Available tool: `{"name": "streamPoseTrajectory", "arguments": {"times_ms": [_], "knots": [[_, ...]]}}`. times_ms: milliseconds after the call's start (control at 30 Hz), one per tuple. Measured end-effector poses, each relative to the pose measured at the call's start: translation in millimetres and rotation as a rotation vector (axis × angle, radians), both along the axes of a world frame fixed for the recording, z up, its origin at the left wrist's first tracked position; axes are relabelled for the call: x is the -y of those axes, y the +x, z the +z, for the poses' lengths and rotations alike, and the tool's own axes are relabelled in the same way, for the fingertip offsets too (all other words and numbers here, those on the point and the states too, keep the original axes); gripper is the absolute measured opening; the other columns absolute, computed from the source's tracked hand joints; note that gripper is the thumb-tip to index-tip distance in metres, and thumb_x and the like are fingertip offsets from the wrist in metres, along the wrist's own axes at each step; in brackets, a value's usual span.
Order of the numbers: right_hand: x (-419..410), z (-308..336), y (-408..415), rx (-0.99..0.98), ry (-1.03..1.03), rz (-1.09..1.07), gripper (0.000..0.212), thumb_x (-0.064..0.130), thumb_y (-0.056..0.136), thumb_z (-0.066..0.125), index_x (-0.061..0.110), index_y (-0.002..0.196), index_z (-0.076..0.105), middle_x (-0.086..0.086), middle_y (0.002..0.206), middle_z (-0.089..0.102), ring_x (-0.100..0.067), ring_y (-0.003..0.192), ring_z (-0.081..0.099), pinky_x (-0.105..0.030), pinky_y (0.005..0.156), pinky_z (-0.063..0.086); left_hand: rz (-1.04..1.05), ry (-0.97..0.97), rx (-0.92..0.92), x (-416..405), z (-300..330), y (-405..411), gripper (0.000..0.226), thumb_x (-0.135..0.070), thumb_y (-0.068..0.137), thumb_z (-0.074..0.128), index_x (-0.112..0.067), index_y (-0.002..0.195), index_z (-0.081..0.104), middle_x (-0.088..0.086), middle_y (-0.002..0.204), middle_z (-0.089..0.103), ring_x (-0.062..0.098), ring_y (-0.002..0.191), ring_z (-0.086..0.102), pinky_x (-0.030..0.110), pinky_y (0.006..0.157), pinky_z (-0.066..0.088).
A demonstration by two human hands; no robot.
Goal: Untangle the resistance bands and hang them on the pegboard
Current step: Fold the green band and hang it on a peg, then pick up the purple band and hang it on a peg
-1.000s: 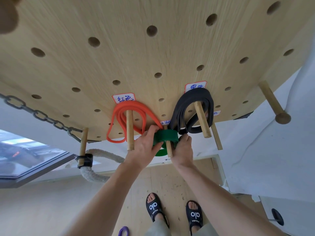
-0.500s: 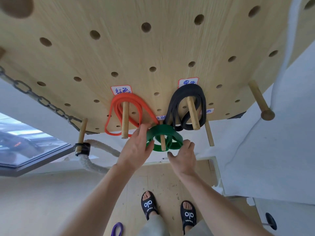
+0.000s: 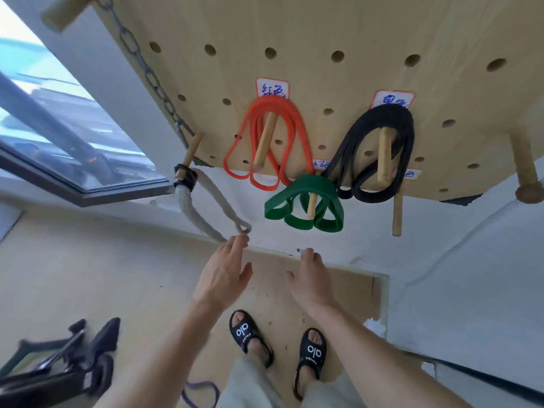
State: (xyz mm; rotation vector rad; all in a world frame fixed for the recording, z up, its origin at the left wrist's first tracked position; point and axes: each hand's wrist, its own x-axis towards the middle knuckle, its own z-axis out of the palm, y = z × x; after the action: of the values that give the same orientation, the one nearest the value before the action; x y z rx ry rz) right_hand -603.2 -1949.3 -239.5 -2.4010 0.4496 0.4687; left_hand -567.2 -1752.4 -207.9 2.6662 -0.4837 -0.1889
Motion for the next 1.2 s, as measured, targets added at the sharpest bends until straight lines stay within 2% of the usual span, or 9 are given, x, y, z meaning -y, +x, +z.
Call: {"name": "streamPoseTrajectory", "arguments": {"times_ms": [133, 233, 333, 467, 533, 667, 867, 1067, 1200], "knots": [[-33.9, 2.5, -10.8, -0.039, 0.003, 0.223, 0.036, 0.022, 0.098, 0.059, 0.011, 0.130, 0.048, -0.007, 0.130, 0.057, -0.024, 0.113, 0.059, -0.033, 0.088, 0.050, 0.111, 0.043, -0.177, -48.7, -31.3, -33.9, 0.058, -0.017, 0.083, 0.077, -0.024, 0.131, 0.045, 0.003, 0.130, 0.058, 0.027, 0.115, 0.060, 0.044, 0.094, 0.054], [-67.3, 0.4, -17.4, -0.075, -0.008, 0.411, 0.026, 0.021, 0.099, 0.055, 0.014, 0.124, 0.053, -0.003, 0.123, 0.060, -0.021, 0.105, 0.060, -0.033, 0.084, 0.051, 0.228, 0.085, -0.292, -88.9, -45.5, -60.2, 0.057, -0.023, 0.085, 0.075, -0.029, 0.130, 0.040, 0.002, 0.132, 0.056, 0.028, 0.115, 0.059, 0.045, 0.092, 0.054], [-108.1, -6.1, -27.3, -0.121, -0.017, 0.560, 0.022, 0.022, 0.099, 0.055, 0.017, 0.120, 0.054, -0.001, 0.119, 0.059, -0.019, 0.100, 0.061, -0.039, 0.087, 0.056, 0.362, 0.059, -0.370, -128.5, -53.8, -92.6, 0.052, -0.023, 0.087, 0.070, -0.026, 0.133, 0.044, 0.004, 0.133, 0.054, 0.029, 0.118, 0.058, 0.044, 0.094, 0.051], [-169.9, -19.2, -41.7, -0.184, -0.058, 0.716, 0.026, 0.026, 0.100, 0.058, 0.017, 0.124, 0.055, -0.002, 0.120, 0.058, -0.020, 0.104, 0.061, -0.039, 0.092, 0.054, 0.524, 0.037, -0.477, -190.7, -70.7, -138.4, 0.047, -0.024, 0.090, 0.064, -0.023, 0.135, 0.051, 0.005, 0.130, 0.056, 0.028, 0.115, 0.057, 0.039, 0.096, 0.050], [-202.0, -31.3, -46.4, -0.194, -0.095, 0.819, 0.029, 0.026, 0.100, 0.058, 0.016, 0.127, 0.055, -0.005, 0.123, 0.059, -0.022, 0.110, 0.059, -0.037, 0.095, 0.051, 0.630, 0.007, -0.512, -221.6, -83.2, -164.3, 0.046, -0.023, 0.088, 0.065, -0.021, 0.133, 0.055, 0.008, 0.124, 0.057, 0.032, 0.113, 0.059, 0.040, 0.095, 0.050], [-262.6, -73.3, -57.1, -0.237, -0.152, 0.974, 0.035, 0.026, 0.096, 0.057, 0.018, 0.131, 0.053, -0.005, 0.126, 0.058, -0.026, 0.115, 0.058, -0.038, 0.094, 0.050, 0.838, -0.009, -0.588, -265.8, -122.6, -215.6, 0.055, -0.025, 0.083, 0.071, -0.021, 0.134, 0.052, 0.007, 0.126, 0.054, 0.033, 0.116, 0.058, 0.044, 0.095, 0.051], [-351.4, -215.5, -60.6, -0.209, -0.193, 1.284, 0.064, 0.030, 0.093, 0.061, 0.022, 0.152, 0.036, -0.007, 0.139, 0.051, -0.030, 0.130, 0.050, -0.042, 0.101, 0.048, 1.068, 0.008, -0.630, -311.3, -255.9, -254.9, 0.058, -0.027, 0.085, 0.070, -0.022, 0.139, 0.050, 0.007, 0.133, 0.055, 0.030, 0.121, 0.058, 0.039, 0.097, 0.048], [-437.7, -425.7, -60.7, -0.157, -0.220, 1.563, 0.083, 0.038, 0.089, 0.068, 0.019, 0.157, 0.024, -0.007, 0.148, 0.046, -0.032, 0.132, 0.046, -0.039, 0.102, 0.043, 1.165, 0.104, -0.691, -349.3, -458.8, -268.3, 0.077, -0.049, 0.081, 0.072, -0.024, 0.146, 0.038, 0.005, 0.140, 0.049, 0.027, 0.129, 0.049, 0.039, 0.108, 0.039], [-490.4, -566.6, -61.8, -0.069, -0.265, 1.722, 0.094, 0.043, 0.084, 0.073, 0.015, 0.157, 0.022, -0.008, 0.150, 0.044, -0.031, 0.137, 0.043, -0.040, 0.109, 0.040, 1.217, 0.118, -0.733, -375.2, -593.8, -268.5, 0.099, -0.056, 0.081, 0.072, -0.020, 0.159, 0.023, 0.007, 0.158, 0.035, 0.027, 0.146, 0.034, 0.039, 0.121, 0.026]]}}
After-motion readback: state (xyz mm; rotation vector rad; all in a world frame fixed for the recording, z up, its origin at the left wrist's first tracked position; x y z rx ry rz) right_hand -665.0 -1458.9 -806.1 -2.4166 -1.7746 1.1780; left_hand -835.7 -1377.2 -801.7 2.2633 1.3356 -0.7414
